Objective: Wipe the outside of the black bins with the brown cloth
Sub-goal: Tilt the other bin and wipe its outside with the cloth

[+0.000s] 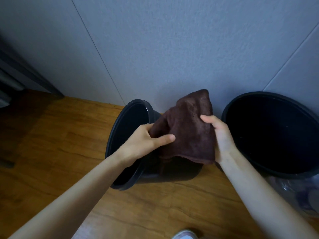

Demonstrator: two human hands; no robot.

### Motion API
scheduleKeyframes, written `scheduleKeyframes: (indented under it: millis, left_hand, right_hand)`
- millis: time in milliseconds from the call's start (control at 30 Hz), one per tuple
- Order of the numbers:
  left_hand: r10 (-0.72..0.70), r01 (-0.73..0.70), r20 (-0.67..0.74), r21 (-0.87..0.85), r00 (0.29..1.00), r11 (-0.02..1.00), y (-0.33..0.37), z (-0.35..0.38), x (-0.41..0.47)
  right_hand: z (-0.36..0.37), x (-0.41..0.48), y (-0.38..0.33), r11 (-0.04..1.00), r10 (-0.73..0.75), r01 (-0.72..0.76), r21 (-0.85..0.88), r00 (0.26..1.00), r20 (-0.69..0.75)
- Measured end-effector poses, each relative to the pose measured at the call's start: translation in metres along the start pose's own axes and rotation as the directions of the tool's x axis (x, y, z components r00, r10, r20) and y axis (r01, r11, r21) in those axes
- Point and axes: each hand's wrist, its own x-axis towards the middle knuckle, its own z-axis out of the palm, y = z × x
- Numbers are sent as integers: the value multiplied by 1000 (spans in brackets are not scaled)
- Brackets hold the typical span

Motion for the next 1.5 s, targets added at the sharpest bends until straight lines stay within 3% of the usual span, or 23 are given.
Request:
scheduleKeyframes:
  millis: [100,200,333,500,600,667,700,733,833,1000,1133,1300,1400,1500]
  left_hand:
    - [-19,18,-78,-13,997,1000,-6,-5,2]
    - [-43,39,-82,-40,996,998,-8,-7,4]
    - [-35,26,-108,-83,994,996,-11,-9,4]
    - [-35,27,-118,-68,992,997,-13,-9,5]
    - [-30,24,-113,-51,993,998,-14,-11,5]
    - [-15,9,-116,-53,993,999,-15,-11,5]
    - [-8,2,-117,-53,993,999,-14,-11,4]
    - [-2,-5,-118,-52,993,999,-14,-11,4]
    - [13,-16,-120,-19,993,1000,-14,-11,4]
    - [23,-21,-92,25,995,999,-12,-7,6]
    - [74,-68,-66,94,995,993,-9,-5,6]
    - [135,-126,-27,222,990,967,-5,1,9]
    - [144,-118,-64,303,988,946,-8,-1,11]
    - [152,-107,-87,388,985,915,-14,-7,10]
  right_hand:
    - [-10,7,-10,964,-46,37,-263,999,-26]
    - [-28,14,-16,822,-176,132,-554,984,-26]
    - [-50,18,-27,726,-238,126,-676,968,-76]
    - [-45,20,-29,247,-227,238,-939,957,183]
    - [-45,19,-28,101,-363,231,-968,914,180]
    - [-45,17,-28,-58,-350,259,-964,899,263]
    - [-44,15,-29,-80,-308,299,-951,900,309]
    - [-42,13,-31,-30,-256,334,-942,909,330]
    - [-40,4,-40,414,-60,355,-838,929,364]
    - [-39,2,-33,828,120,186,-530,864,490]
    - [-31,5,-16,910,95,163,-380,813,575]
    - [-13,8,2,912,-81,284,-296,832,548]
    - [-4,4,8,937,-123,283,-204,814,567]
    - [-16,3,3,989,-134,146,1,900,415]
